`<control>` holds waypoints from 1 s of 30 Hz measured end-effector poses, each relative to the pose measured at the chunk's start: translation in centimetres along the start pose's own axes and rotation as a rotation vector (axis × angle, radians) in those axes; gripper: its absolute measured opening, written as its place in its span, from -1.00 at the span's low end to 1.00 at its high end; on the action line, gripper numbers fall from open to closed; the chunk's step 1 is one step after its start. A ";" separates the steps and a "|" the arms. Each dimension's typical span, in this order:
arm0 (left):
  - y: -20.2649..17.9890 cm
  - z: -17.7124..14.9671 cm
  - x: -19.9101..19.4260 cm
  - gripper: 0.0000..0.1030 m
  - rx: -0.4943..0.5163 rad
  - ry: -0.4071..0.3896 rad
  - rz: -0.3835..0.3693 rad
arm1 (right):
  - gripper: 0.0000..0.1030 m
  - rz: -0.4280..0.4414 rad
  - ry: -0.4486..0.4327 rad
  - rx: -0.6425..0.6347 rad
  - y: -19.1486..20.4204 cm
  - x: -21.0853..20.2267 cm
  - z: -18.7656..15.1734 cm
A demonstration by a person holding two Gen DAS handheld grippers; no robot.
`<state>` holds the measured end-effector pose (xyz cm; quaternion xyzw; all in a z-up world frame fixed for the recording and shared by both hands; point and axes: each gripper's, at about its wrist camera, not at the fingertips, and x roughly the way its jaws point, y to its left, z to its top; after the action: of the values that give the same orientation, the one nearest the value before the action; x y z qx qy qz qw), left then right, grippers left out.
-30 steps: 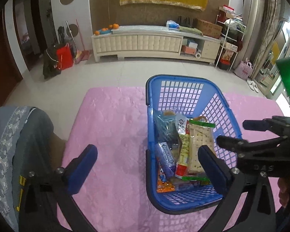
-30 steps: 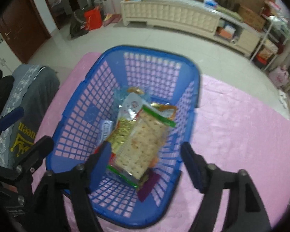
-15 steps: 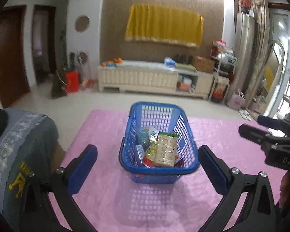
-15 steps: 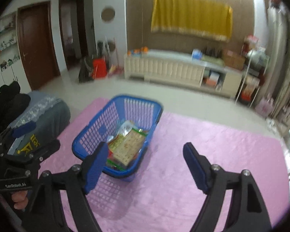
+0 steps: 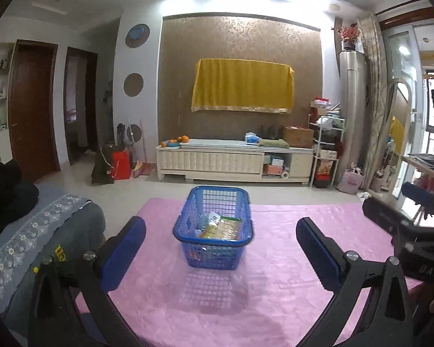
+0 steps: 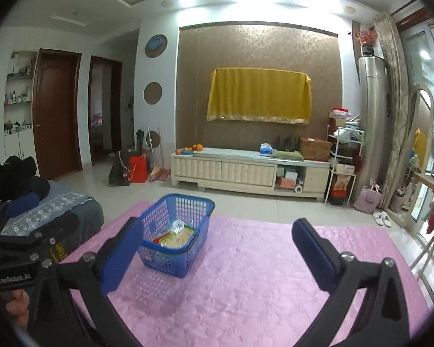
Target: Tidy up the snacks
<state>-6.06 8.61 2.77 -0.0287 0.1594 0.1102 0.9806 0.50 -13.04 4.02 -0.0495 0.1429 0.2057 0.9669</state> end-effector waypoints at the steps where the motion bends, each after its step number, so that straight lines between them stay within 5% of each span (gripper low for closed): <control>1: -0.2 -0.2 -0.3 1.00 0.005 0.002 -0.011 | 1.00 -0.006 -0.007 0.001 0.0 -0.7 -0.3; 30: -1.6 -3.0 -3.3 0.99 0.025 0.069 -0.060 | 1.00 -0.023 0.027 0.057 -0.1 -4.8 -4.1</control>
<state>-9.64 6.06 1.03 -0.0247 0.1935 0.0779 0.9777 -4.72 -15.57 1.58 -0.0265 0.1613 0.1900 0.9681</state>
